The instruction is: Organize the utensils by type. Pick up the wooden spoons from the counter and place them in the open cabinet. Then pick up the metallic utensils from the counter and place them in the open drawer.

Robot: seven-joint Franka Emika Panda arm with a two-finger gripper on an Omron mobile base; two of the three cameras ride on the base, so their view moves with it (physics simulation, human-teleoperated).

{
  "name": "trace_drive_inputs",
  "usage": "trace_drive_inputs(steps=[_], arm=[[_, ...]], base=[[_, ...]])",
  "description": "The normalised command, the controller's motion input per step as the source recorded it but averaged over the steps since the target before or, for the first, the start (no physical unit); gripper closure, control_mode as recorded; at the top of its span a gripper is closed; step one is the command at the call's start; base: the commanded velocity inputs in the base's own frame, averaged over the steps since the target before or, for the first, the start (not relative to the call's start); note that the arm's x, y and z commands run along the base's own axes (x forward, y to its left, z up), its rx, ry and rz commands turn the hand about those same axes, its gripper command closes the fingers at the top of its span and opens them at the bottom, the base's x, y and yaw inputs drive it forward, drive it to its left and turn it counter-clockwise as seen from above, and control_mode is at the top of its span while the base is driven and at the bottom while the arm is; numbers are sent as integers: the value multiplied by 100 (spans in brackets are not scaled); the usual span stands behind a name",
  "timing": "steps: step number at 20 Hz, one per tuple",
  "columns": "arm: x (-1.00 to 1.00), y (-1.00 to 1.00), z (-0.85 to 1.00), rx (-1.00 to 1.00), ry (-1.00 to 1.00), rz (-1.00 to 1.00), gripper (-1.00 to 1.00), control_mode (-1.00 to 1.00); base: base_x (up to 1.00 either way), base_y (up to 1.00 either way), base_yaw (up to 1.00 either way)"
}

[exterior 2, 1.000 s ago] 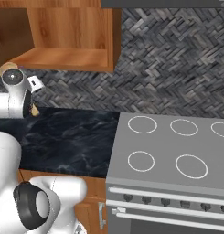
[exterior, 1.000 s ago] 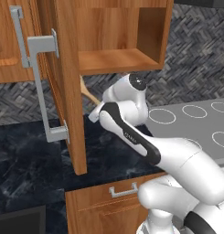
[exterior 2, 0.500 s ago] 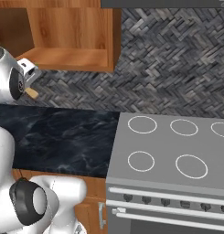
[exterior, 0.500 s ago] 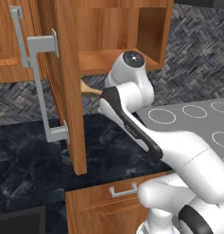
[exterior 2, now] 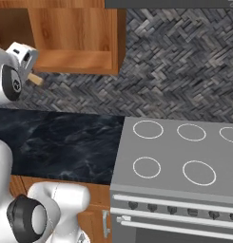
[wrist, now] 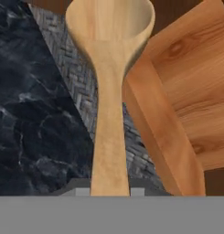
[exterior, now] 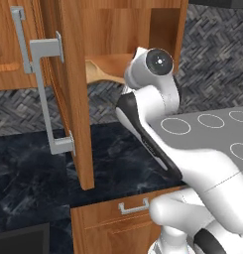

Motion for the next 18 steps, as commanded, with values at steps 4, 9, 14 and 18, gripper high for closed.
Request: trace_drive_inputs(steps=[4,9,14,18], arm=[[26,-13,8,0,-39,3,100,-100],[42,-17,23,0,-24,0,100,-100],[39,-2,48,0,1,1,100,-100],[49,0,32,0,8,20,100,-100]], base=[[0,0,0],[0,0,0],[0,0,0],[0,0,0]])
